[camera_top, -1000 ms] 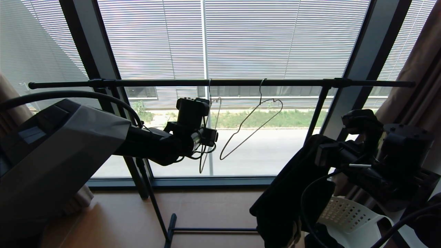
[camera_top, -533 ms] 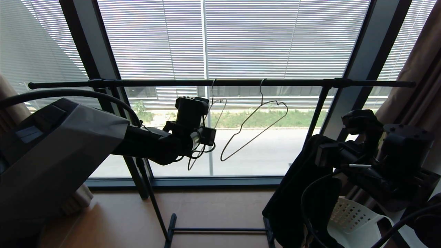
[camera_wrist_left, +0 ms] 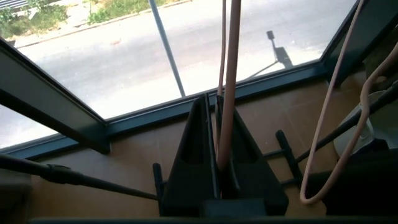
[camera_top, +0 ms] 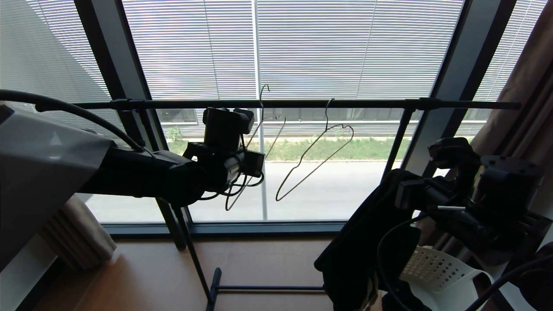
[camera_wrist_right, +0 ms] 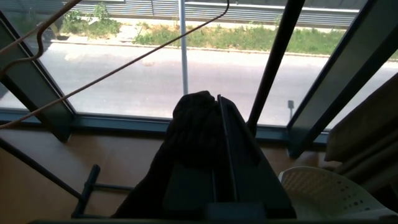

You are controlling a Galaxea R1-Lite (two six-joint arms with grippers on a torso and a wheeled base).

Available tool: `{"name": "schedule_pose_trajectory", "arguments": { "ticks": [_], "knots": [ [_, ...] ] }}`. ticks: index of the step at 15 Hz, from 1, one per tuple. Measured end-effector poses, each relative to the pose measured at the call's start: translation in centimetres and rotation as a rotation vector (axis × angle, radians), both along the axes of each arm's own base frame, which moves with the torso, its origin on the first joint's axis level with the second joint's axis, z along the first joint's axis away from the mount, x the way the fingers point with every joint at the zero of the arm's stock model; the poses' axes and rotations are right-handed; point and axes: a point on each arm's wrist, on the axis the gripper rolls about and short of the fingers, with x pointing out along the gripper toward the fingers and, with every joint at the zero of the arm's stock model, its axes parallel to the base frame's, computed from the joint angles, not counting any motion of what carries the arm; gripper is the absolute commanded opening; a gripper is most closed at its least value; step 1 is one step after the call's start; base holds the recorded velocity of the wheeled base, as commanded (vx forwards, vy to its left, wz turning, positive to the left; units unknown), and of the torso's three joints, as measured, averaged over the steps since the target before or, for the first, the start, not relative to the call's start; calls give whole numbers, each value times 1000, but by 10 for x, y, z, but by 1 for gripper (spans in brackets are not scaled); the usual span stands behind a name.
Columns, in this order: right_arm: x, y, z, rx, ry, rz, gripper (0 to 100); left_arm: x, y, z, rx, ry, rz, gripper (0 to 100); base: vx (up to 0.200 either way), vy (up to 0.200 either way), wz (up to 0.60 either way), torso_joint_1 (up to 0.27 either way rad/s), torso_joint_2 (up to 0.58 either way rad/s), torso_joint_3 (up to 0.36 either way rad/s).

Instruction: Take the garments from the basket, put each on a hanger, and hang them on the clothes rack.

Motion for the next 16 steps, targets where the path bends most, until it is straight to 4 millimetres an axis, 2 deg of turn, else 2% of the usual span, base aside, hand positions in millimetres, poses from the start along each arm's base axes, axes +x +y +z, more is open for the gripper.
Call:
{"name": "schedule_pose_trajectory", "arguments": {
  "ticks": [4, 8, 11, 13, 14, 16],
  "knots": [
    [0, 0, 0, -1, 2, 0, 0, -50, 28, 0, 29, 53, -11, 0, 0, 0, 0, 0, 0, 0],
    [-10, 2, 1, -123, -6, 19, 0, -132, 76, -5, 17, 95, -83, 0, 0, 0, 0, 0, 0, 0],
    [-23, -4, 6, -353, -22, -63, 0, -199, 113, 0, -48, 50, -220, 0, 0, 0, 0, 0, 0, 0],
    [-20, -3, 22, -476, -65, -124, 0, -241, 135, -7, -75, 7, -376, 0, 0, 0, 0, 0, 0, 0],
    [-17, -2, 30, -512, -83, -158, 0, -258, 143, -14, -79, -5, -455, 0, 0, 0, 0, 0, 0, 0],
    [-12, 2, 38, -524, -109, -176, 0, -275, 151, -18, -97, -41, -556, 0, 0, 0, 0, 0, 0, 0]
  ]
}}
